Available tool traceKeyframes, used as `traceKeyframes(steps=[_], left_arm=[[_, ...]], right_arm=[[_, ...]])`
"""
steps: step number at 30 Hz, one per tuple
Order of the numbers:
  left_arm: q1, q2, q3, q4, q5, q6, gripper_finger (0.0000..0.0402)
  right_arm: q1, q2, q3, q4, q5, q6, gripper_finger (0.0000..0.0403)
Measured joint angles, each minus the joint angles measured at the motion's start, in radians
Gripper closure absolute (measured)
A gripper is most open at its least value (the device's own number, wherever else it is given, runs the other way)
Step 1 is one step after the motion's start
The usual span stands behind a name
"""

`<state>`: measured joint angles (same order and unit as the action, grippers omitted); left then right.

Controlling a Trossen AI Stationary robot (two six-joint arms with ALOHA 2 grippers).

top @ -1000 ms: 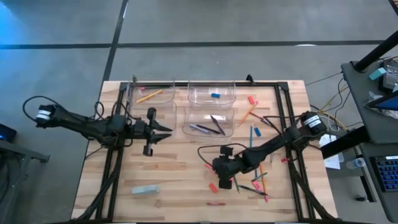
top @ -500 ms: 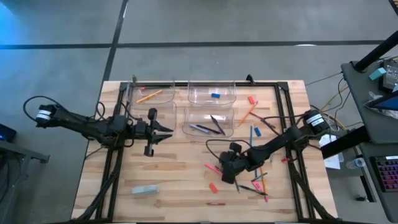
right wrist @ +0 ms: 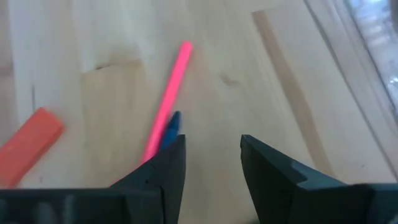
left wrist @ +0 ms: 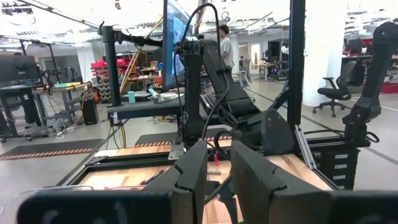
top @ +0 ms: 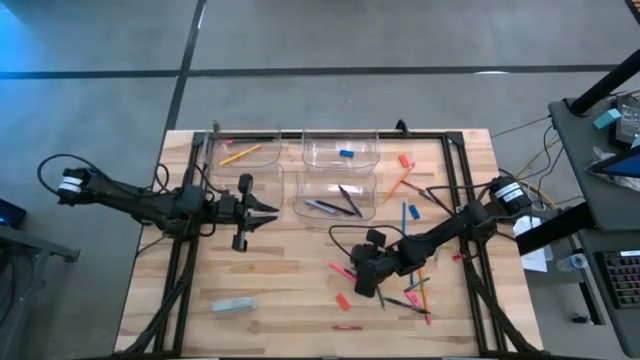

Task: Sort crayons/erasers/pens/pencils in bins
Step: Put the left blue crayon into the bottom left transparent bin

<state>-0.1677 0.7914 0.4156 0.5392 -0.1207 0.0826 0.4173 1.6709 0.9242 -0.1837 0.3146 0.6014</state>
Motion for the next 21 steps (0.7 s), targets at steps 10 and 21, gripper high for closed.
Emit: traceKeyframes(steps=[10,21], left_arm=[[0.0,0.0,-0.002,-0.001,0.0,-0.001,0.0345],[0.0,0.0,-0.003,-0.003,0.0,-0.001,0.0345]], right_arm=[[0.014,0.049,0.003,0.016,-0.028,0.031,0.026],[0.023,0.039,0.003,0.025,-0.026,0.036,0.0261]])
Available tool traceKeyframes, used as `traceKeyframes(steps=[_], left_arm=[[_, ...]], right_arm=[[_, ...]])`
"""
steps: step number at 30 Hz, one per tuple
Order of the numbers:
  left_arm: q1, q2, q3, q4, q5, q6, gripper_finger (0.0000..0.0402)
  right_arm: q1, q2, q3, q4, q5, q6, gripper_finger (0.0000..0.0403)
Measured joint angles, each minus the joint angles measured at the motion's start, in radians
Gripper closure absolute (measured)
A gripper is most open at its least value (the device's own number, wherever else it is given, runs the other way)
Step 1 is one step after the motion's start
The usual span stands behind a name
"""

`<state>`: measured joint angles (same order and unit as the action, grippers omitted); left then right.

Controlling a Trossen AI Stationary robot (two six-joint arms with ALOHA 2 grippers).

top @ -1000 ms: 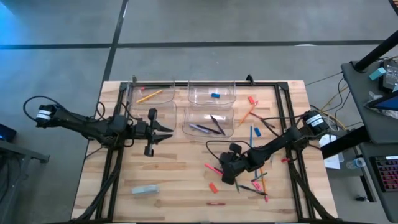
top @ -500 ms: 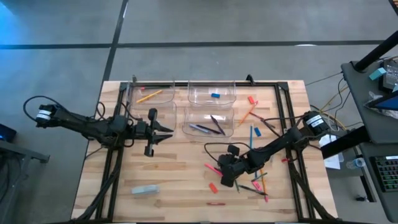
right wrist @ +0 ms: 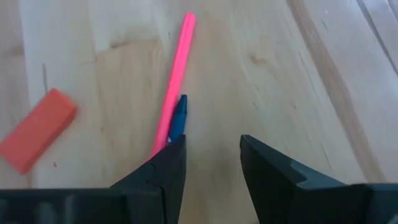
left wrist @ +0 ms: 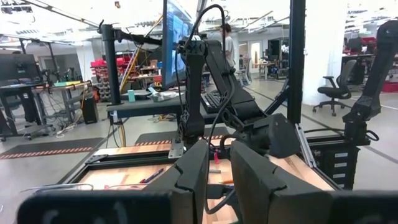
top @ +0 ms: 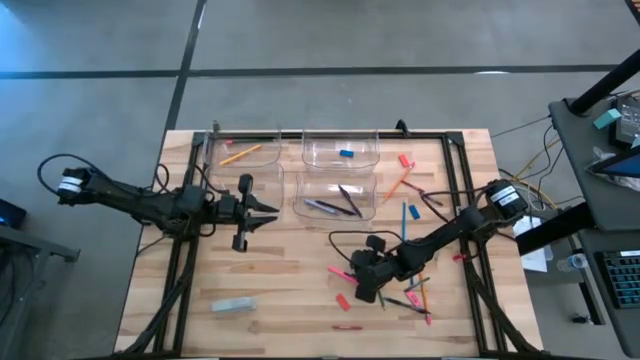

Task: Sort crayons/erasers/pens/pencils in bins
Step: Put the left blue crayon into the bottom left transparent bin

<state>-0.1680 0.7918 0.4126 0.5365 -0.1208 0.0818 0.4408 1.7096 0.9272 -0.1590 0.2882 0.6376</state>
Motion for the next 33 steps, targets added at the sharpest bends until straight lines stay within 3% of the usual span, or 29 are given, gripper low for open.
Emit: traceKeyframes(steps=[20,33], left_arm=[[0.0,0.0,-0.003,-0.001,0.0,0.0,0.0345],[0.0,0.0,-0.003,-0.005,0.0,0.0,0.0345]], right_arm=[[0.024,0.025,0.002,0.039,0.002,0.042,0.0262],[0.024,0.035,0.005,-0.076,0.001,0.045,0.0276]])
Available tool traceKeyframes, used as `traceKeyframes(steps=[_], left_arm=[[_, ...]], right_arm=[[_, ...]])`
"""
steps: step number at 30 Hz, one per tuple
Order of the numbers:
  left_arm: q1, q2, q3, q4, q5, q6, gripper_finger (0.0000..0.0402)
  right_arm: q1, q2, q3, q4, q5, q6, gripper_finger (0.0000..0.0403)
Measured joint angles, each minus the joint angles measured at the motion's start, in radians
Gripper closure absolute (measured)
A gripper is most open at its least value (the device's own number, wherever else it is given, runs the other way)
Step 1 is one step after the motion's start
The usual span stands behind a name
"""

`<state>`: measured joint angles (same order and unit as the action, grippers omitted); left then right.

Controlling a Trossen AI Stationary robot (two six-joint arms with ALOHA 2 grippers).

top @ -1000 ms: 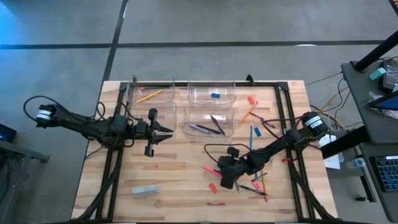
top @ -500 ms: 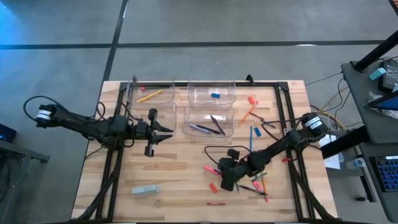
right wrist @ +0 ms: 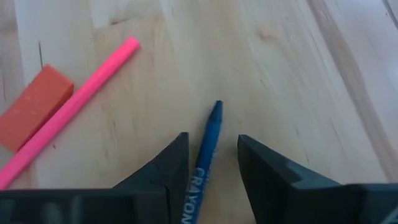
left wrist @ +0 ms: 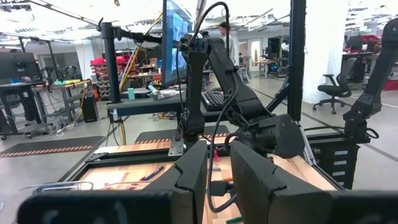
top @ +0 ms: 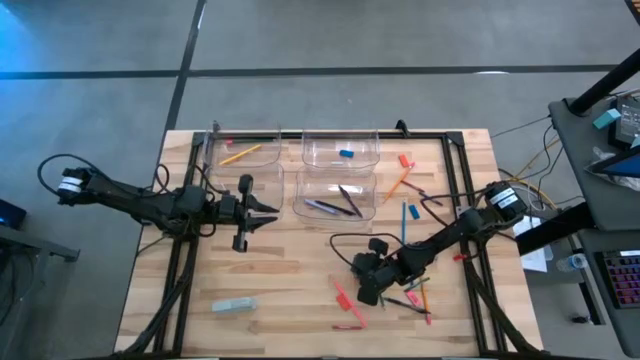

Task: Sort crayons/erasers/pens/pencils in bins
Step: Put the left blue crayon into the bottom left transparent bin

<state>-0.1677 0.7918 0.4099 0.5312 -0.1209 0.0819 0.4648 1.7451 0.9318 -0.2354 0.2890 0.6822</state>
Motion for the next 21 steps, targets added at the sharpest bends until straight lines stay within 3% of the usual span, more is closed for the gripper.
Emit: traceKeyframes(steps=[11,21], left_arm=[[0.0,0.003,0.0,0.0,0.0,0.0,0.0345],[0.0,0.058,-0.003,0.0,0.0,0.002,0.0345]], right_arm=[[0.001,-0.005,-0.002,-0.012,-0.005,-0.016,0.0383],[-0.001,-0.1,0.066,-0.017,0.034,-0.1,0.0388]])
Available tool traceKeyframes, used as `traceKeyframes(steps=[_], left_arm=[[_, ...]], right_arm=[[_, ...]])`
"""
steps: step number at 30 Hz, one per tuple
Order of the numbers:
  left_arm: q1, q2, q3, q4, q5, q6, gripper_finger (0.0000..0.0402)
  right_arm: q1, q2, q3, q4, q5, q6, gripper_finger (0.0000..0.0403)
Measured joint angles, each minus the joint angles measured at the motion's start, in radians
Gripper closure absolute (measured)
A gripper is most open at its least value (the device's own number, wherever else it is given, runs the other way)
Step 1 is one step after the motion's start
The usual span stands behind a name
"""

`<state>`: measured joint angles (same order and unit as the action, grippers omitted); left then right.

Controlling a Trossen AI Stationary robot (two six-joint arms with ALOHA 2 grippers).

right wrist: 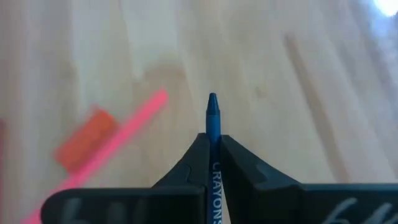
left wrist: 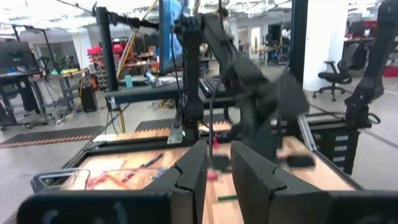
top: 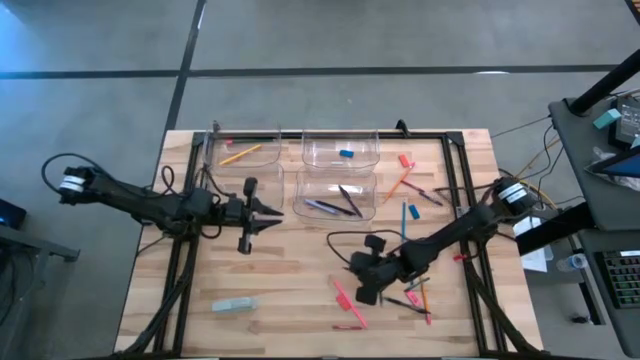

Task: Sort crayons/erasers/pens/pencils in bins
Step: Put the left blue crayon into the bottom left transparent bin

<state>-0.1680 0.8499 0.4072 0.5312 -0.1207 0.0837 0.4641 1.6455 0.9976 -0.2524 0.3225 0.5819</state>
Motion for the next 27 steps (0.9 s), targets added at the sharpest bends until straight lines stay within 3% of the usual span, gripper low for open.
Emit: traceKeyframes(steps=[10,17,21,27], left_arm=[[0.0,0.101,0.007,0.048,0.004,-0.029,0.0333],[0.0,0.201,0.044,0.057,0.019,-0.052,0.0236],[0.0,0.291,0.058,0.146,0.022,-0.052,0.0181],[0.0,0.452,0.117,0.324,0.083,-0.053,0.0145]], right_arm=[[0.0,-0.162,-0.007,0.174,0.051,-0.161,0.0389],[-0.002,-0.234,-0.009,0.346,0.101,-0.349,0.039],[-0.014,-0.249,-0.009,0.442,0.123,-0.443,0.039],[-0.06,-0.245,-0.009,0.591,0.161,-0.545,0.039]])
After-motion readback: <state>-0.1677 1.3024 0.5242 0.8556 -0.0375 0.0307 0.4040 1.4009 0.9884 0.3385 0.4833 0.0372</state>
